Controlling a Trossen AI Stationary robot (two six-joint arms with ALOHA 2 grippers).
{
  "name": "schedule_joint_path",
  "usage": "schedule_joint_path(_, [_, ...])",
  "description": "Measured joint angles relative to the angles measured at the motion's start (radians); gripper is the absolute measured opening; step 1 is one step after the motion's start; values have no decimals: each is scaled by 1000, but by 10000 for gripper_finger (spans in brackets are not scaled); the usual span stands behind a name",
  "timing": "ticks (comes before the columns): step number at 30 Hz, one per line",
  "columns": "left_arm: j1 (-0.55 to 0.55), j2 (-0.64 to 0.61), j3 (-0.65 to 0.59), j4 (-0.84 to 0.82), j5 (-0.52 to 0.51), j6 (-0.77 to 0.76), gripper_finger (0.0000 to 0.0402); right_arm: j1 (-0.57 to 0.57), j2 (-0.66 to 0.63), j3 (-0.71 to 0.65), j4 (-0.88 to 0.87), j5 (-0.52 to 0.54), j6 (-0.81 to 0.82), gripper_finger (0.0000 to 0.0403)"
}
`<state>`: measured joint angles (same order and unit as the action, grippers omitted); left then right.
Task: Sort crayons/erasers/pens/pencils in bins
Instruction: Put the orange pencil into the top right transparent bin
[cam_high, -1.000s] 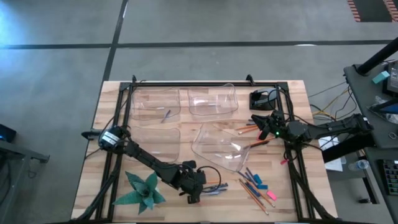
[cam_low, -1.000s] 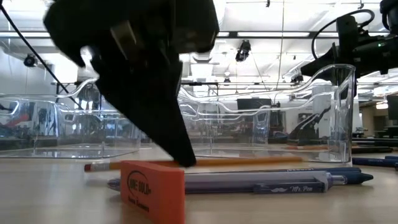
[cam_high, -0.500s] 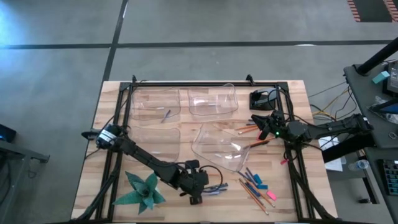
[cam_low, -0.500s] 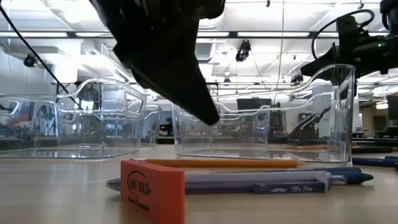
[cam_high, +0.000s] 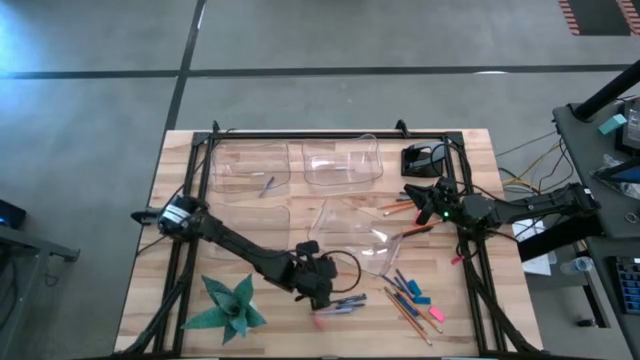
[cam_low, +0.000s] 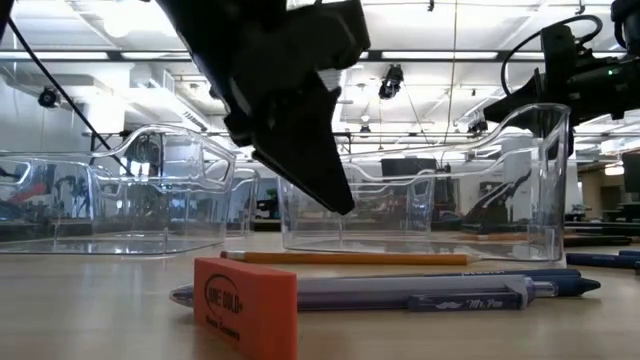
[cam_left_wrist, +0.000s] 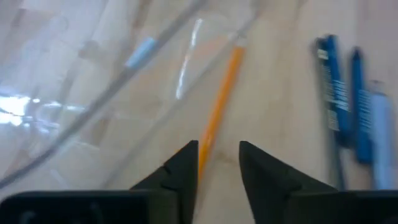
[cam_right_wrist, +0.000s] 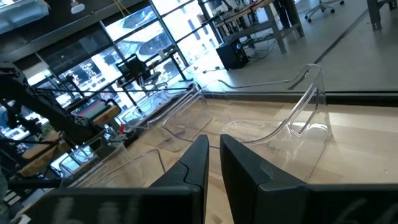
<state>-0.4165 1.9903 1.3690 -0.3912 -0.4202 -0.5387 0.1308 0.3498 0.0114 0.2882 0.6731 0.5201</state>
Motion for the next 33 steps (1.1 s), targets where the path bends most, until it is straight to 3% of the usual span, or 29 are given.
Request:
schedule_joint_path(4, [16,-1,-29,16,-11,6,135,0,0,0,0,0,0,34])
schedule_joint_path(33, [11,36,-58,100,-14,15,136,0,-1,0,0,0,0,34])
